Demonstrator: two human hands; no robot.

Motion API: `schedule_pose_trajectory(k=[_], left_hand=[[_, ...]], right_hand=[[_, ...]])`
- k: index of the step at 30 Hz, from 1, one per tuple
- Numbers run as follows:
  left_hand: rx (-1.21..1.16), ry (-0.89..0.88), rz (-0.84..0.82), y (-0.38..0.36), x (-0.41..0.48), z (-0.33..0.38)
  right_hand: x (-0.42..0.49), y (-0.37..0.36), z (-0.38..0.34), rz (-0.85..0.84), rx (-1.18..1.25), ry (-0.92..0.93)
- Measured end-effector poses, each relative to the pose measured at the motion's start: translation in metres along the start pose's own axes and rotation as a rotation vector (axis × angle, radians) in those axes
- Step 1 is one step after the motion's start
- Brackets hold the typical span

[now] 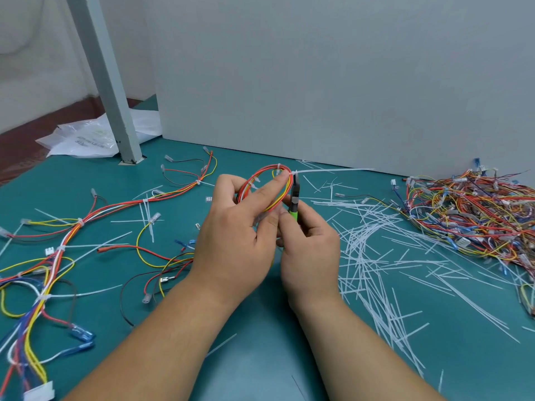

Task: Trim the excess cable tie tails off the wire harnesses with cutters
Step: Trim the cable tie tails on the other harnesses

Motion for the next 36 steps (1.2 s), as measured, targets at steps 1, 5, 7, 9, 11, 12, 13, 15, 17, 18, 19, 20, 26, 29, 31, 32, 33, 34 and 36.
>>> schedule_pose_trajectory(k=[1,5,7,9,11,12,13,15,17,18,19,20,26,29,31,32,33,34,36], left_hand=[[-0.004,-0.005,-0.001,-0.0004,0.0,0.0001],[-0.004,-0.017,0.011,0.0004,-0.0003,0.001],[0.014,-0.013,0.023,0.0016,0.0001,0.0006],[0.024,0.004,0.03,0.0026,0.0007,-0.0005],[0.021,0.016,0.033,0.0023,0.0007,-0.0011],[0.02,0.013,0.032,0.0018,0.0005,-0.0013],[0.018,0.006,0.028,0.0011,0.0003,-0.0015],[0.002,-0.006,0.014,0.0,-0.0003,-0.002],[-0.015,-0.011,0.0,-0.0013,-0.0007,-0.0028],[-0.017,-0.012,-0.006,-0.0019,-0.001,-0.0031],[-0.017,-0.013,-0.01,-0.0021,-0.0012,-0.0033],[-0.016,-0.015,-0.012,-0.0024,-0.0012,-0.0034],[-0.011,-0.009,-0.019,-0.003,-0.0015,-0.0039],[-0.017,-0.003,-0.021,-0.0027,-0.0016,-0.0031],[-0.013,0.002,-0.025,-0.0024,-0.0015,-0.0035],[-0.013,0.006,-0.026,-0.0024,-0.0015,-0.0038],[-0.013,0.008,-0.027,-0.0025,-0.0016,-0.004],[-0.013,0.009,-0.029,-0.0025,-0.0019,-0.0039],[-0.013,0.009,-0.032,-0.0026,-0.0022,-0.0036]], right_hand=[[0.0003,0.0006,0.0005,0.011,0.011,0.003],[0.0011,0.0012,0.0003,0.045,0.023,0.011],[0.0012,0.0008,0.0007,0.053,0.015,0.015],[0.0009,0.0005,0.0007,0.048,0.008,0.021],[0.0002,-0.0001,-0.0006,0.017,-0.01,0.025],[-0.0003,-0.0008,-0.0013,-0.004,-0.018,0.029],[-0.0012,-0.0015,-0.0021,-0.023,-0.019,0.036],[-0.0021,-0.0018,-0.0031,-0.042,-0.015,0.054],[-0.0015,-0.0002,-0.0023,-0.031,-0.025,0.072],[-0.0012,0.0008,-0.0013,-0.017,-0.025,0.079],[-0.0007,0.0018,-0.0001,0.0,-0.025,0.081],[-0.0001,0.0027,0.0011,0.016,-0.028,0.082],[0.0019,0.0049,0.0014,0.018,-0.027,0.081],[0.0023,0.0041,0.0021,0.019,-0.032,0.085],[0.0025,0.0032,0.0029,0.024,-0.036,0.084],[0.0027,0.003,0.0034,0.023,-0.033,0.083],[0.0027,0.003,0.0036,0.018,-0.03,0.085],[0.0028,0.0029,0.0041,0.013,-0.026,0.088],[0.0028,0.003,0.0047,0.004,-0.013,0.09]])
Point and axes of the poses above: each hand's wrist, its own x-axis towards the middle knuckle, its own y-axis out of the back of the hand, z = x × y, the point moved 1 cm from there along x, towards the middle knuckle, and after that the axes turned 6 degrees about -y, right-handed, at the moved point
